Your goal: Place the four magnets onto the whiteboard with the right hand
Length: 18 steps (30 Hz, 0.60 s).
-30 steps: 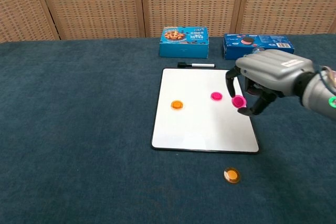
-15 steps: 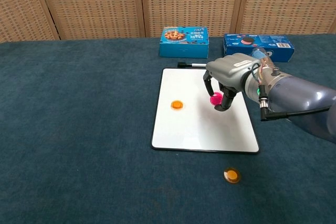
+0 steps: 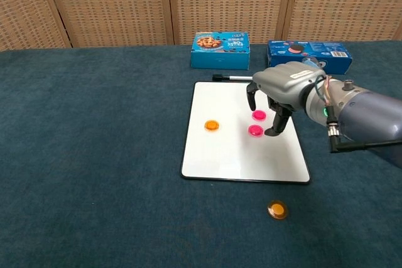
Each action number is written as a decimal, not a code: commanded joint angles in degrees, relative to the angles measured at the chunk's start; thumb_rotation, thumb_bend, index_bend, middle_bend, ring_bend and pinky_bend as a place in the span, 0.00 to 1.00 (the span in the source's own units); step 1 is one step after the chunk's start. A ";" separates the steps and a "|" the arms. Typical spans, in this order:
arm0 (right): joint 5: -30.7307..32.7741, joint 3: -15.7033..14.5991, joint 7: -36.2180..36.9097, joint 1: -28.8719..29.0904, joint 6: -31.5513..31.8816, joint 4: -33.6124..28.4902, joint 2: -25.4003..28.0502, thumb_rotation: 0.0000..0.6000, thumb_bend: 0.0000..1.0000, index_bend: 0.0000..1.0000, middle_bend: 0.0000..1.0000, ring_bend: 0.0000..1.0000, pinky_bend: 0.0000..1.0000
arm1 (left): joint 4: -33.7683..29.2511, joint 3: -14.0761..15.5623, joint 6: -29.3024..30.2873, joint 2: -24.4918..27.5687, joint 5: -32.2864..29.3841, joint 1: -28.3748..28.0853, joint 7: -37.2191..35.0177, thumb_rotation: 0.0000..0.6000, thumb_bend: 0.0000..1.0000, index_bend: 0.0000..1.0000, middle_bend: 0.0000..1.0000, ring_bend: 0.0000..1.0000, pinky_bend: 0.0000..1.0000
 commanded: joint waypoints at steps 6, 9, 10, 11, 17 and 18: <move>-13.86 -11.86 9.10 -8.49 3.16 -16.38 11.31 1.00 0.31 0.37 0.95 0.94 1.00 | 0.20 0.75 1.34 -0.22 1.98 0.53 0.33 1.00 0.00 0.00 0.00 0.00 0.00; -18.98 -15.80 11.94 -10.77 3.79 -17.36 12.37 1.00 0.31 0.38 0.95 0.94 1.00 | 0.33 0.98 1.98 -0.33 2.63 0.79 0.43 1.00 0.00 0.00 0.00 0.00 0.00; -20.20 -16.63 12.65 -11.27 3.88 -17.35 12.52 1.00 0.31 0.38 0.95 0.94 1.00 | 0.38 1.04 2.13 -0.39 2.80 0.86 0.50 1.00 0.00 0.00 0.00 0.00 0.00; -21.75 -17.69 13.53 -11.90 3.96 -17.35 12.65 1.00 0.31 0.38 0.95 0.94 1.00 | 0.41 1.12 2.28 -0.44 3.00 0.92 0.59 1.00 0.00 0.00 0.00 0.00 0.00; -27.08 -20.28 16.50 -13.81 3.84 -16.78 12.05 1.00 0.31 0.38 0.95 0.94 1.00 | 0.33 1.23 2.54 -0.65 3.30 1.04 1.14 1.00 0.00 0.00 0.00 0.00 0.00; -27.43 -20.42 16.64 -13.95 3.65 -16.63 11.76 1.00 0.31 0.38 0.95 0.94 1.00 | 0.29 1.24 2.49 -0.69 3.29 1.03 1.29 1.00 0.00 0.00 0.00 0.00 0.00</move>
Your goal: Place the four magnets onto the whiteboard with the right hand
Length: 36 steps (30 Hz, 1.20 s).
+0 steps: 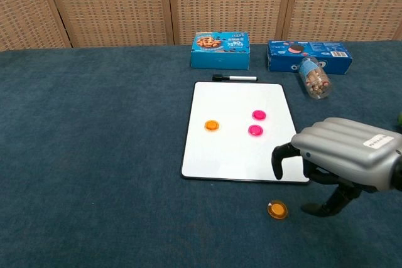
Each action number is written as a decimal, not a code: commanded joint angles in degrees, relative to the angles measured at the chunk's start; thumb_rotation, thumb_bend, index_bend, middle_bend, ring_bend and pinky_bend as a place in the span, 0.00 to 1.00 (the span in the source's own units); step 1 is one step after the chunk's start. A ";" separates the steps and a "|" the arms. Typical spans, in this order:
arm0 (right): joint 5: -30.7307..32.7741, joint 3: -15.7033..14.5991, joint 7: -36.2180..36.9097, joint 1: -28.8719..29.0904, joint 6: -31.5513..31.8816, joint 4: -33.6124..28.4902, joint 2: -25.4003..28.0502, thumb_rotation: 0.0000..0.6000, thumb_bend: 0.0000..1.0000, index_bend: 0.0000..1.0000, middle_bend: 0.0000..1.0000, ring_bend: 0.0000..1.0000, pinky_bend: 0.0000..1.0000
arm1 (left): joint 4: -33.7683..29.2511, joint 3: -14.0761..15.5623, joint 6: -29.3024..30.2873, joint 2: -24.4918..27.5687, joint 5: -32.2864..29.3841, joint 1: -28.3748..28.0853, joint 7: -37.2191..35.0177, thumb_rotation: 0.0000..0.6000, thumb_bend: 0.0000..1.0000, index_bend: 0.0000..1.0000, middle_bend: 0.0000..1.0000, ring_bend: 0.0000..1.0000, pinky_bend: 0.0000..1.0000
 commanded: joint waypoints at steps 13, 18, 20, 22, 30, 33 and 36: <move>0.79 1.19 -1.66 -1.22 -2.85 4.31 -4.99 1.00 0.31 0.39 0.95 0.94 1.00 | -0.05 -0.16 -0.21 0.10 -0.56 -0.06 -0.25 1.00 0.00 0.00 0.00 0.00 0.00; 1.33 1.91 -2.51 -1.20 -3.16 5.15 -5.84 1.00 0.31 0.39 0.95 0.94 1.00 | 0.02 -0.24 -0.16 0.21 -0.68 -0.07 -0.56 1.00 0.00 0.00 0.00 0.00 0.00; 1.39 1.97 -2.83 -1.32 -3.24 5.30 -5.99 1.00 0.31 0.39 0.95 0.94 1.00 | 0.00 -0.23 -0.24 0.23 -0.72 -0.09 -0.54 1.00 0.00 0.00 0.00 0.00 0.00; 1.26 1.92 -2.92 -1.47 -3.28 5.37 -6.07 1.00 0.31 0.39 0.95 0.94 1.00 | -0.04 -0.22 -0.32 0.24 -0.73 -0.12 -0.45 1.00 0.00 0.00 0.00 0.00 0.00; 0.64 2.12 -2.67 -1.78 -3.74 6.84 -6.87 1.00 0.31 0.39 0.95 0.94 1.00 | -0.14 -0.19 -0.20 0.25 -0.63 -0.06 -0.34 1.00 0.00 0.00 0.00 0.00 0.00; 0.88 2.45 -2.77 -1.81 -3.97 7.35 -7.16 1.00 0.31 0.39 0.95 0.94 1.00 | -0.09 -0.19 -0.15 0.22 -0.61 -0.05 -0.38 1.00 0.00 0.00 0.00 0.00 0.00; 1.29 2.73 -2.94 -1.83 -4.24 7.72 -7.38 1.00 0.31 0.39 0.95 0.94 1.00 | -0.07 -0.21 -0.25 0.22 -0.70 -0.08 -0.42 1.00 0.00 0.00 0.00 0.00 0.00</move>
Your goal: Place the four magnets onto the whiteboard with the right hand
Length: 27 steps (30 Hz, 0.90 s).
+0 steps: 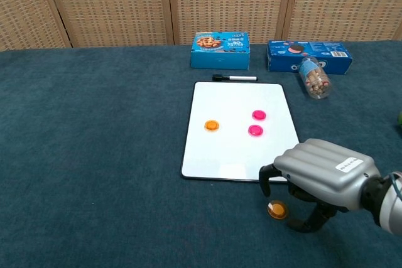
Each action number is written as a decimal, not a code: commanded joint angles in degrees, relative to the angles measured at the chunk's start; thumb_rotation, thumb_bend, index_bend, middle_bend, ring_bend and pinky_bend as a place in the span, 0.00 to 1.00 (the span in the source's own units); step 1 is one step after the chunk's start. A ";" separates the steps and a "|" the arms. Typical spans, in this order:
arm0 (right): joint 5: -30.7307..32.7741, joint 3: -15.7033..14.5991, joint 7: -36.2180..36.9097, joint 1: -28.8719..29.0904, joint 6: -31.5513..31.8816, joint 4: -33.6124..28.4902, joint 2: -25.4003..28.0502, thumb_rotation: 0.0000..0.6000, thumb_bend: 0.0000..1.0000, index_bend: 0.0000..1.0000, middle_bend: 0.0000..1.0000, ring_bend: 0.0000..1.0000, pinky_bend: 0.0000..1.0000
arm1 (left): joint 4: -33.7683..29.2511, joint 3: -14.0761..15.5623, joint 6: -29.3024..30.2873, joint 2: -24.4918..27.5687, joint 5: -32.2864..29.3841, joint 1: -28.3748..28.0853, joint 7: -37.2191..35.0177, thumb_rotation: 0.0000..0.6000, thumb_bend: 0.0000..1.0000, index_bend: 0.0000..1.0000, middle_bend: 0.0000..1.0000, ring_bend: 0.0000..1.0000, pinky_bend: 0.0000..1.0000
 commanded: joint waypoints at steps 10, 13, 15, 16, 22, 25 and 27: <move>0.89 0.25 -0.71 -0.12 -0.97 0.19 -0.33 1.00 0.31 0.39 0.95 0.94 1.00 | 0.00 0.00 -0.06 0.05 -0.02 -0.04 -0.13 1.00 0.00 0.00 0.00 0.00 0.00; 1.37 0.49 -1.08 -0.06 -1.17 0.44 -0.49 1.00 0.31 0.39 0.95 0.94 1.00 | -0.01 -0.03 0.03 0.06 -0.08 0.01 -0.18 1.00 0.00 0.00 0.00 0.00 0.00; 1.49 0.55 -1.17 -0.09 -1.18 0.48 -0.54 1.00 0.31 0.39 0.95 0.94 1.00 | 0.01 -0.04 0.05 0.07 -0.09 0.02 -0.23 1.00 0.00 0.00 0.00 0.00 0.00; 1.42 0.57 -1.07 -0.12 -1.17 0.50 -0.58 1.00 0.31 0.41 0.95 0.94 1.00 | 0.01 -0.03 0.02 0.07 -0.08 0.00 -0.24 1.00 0.00 0.00 0.00 0.00 0.00; 0.81 0.48 -0.07 -0.32 -1.33 0.71 -1.05 1.00 0.34 0.51 0.95 0.94 1.00 | -0.03 -0.03 -0.04 0.10 -0.09 -0.02 -0.24 1.00 0.00 0.00 0.00 0.00 0.00; 0.89 0.59 0.30 -0.33 -1.57 0.69 -1.15 1.00 0.34 0.51 0.95 0.94 1.00 | -0.01 -0.04 -0.03 0.09 -0.14 0.00 -0.24 1.00 0.00 0.00 0.00 0.00 0.00; 1.10 0.79 0.32 -0.31 -1.63 0.74 -1.24 1.00 0.34 0.51 0.95 0.94 1.00 | -0.04 -0.04 -0.05 0.12 -0.15 -0.01 -0.32 1.00 0.00 0.00 0.00 0.00 0.00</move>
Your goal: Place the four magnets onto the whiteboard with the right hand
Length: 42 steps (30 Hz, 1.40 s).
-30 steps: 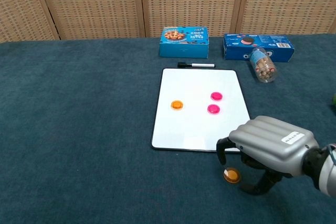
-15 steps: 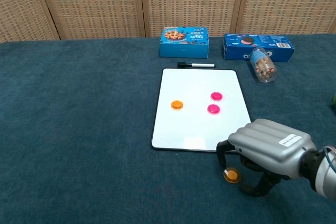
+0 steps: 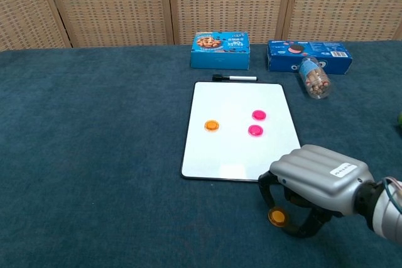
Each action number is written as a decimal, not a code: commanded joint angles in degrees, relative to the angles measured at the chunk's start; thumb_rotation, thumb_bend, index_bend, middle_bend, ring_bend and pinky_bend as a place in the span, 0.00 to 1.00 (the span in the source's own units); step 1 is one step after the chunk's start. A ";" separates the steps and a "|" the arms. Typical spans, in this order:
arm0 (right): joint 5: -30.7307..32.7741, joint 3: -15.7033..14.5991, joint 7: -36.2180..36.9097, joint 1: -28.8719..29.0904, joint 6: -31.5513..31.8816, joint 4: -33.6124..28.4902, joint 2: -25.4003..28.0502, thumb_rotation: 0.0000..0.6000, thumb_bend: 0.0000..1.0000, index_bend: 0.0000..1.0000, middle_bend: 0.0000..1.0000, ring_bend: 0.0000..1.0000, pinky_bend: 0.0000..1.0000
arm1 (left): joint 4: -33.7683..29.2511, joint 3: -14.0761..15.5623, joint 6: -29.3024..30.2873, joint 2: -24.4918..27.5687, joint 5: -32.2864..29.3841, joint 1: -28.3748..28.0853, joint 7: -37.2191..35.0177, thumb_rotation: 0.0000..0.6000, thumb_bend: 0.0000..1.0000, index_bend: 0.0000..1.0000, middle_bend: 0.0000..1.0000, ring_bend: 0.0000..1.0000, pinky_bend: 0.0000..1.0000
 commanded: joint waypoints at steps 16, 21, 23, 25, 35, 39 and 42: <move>4.28 5.88 0.39 2.21 -0.68 -3.05 0.75 1.00 0.34 0.51 0.95 0.94 1.00 | -0.07 0.00 -0.03 0.03 -0.03 0.01 -0.04 1.00 0.00 0.00 0.00 0.00 0.00; 10.71 10.79 -5.50 6.44 -1.26 -2.88 -1.20 1.00 0.34 0.51 0.96 0.94 1.00 | -0.19 -0.10 -0.14 0.20 -0.24 -0.06 -0.37 1.00 0.00 0.00 0.00 0.00 0.00; 13.57 12.50 -7.93 8.31 -1.24 -2.25 -2.63 1.00 0.34 0.51 0.96 0.94 1.00 | -0.22 -0.18 -0.20 0.26 -0.43 -0.09 -0.55 1.00 0.00 0.00 0.00 0.00 0.00; 16.95 14.12 -10.62 10.50 -1.19 -1.11 -4.31 1.00 0.34 0.51 0.96 0.94 1.00 | -0.19 -0.23 -0.43 0.33 -0.63 -0.19 -0.72 1.00 0.00 0.00 0.00 0.00 0.00; 30.04 19.00 -19.64 20.22 -0.24 8.95 -11.74 1.00 0.35 0.51 0.96 0.94 1.00 | -0.05 -0.76 -1.83 0.56 -2.08 -0.82 -1.46 1.00 0.00 0.00 0.00 0.00 0.00; 32.83 19.90 -20.42 22.28 -0.08 12.08 -12.86 1.00 0.35 0.51 0.96 0.94 1.00 | -0.04 -0.89 -2.42 0.76 -2.60 -1.05 -1.97 1.00 0.00 0.00 0.00 0.00 0.00; 34.26 20.24 -20.43 23.38 0.03 13.64 -13.45 1.00 0.35 0.51 0.96 0.94 1.00 | -0.10 -0.97 -3.18 0.96 -2.95 -1.40 -2.29 1.00 0.00 0.00 0.00 0.00 0.00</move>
